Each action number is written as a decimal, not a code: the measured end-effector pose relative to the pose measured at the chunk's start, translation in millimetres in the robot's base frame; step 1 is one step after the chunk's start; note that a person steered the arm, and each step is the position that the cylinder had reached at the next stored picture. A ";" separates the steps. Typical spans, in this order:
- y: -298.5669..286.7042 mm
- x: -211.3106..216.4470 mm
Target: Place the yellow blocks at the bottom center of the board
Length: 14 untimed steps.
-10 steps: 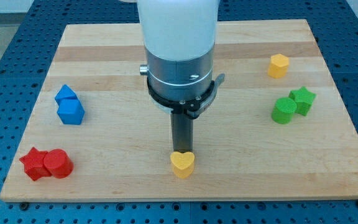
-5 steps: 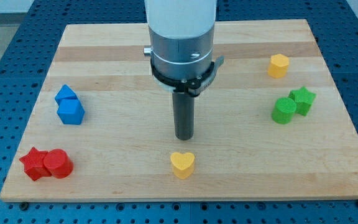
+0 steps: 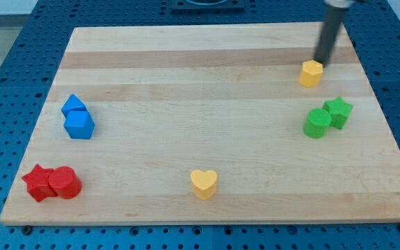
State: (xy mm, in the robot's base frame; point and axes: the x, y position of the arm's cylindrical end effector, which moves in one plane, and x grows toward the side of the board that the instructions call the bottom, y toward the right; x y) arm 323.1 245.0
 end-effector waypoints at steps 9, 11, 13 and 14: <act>-130.1 106.2; -153.0 141.7; -118.1 139.1; -118.1 149.0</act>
State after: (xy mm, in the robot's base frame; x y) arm 472.1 126.9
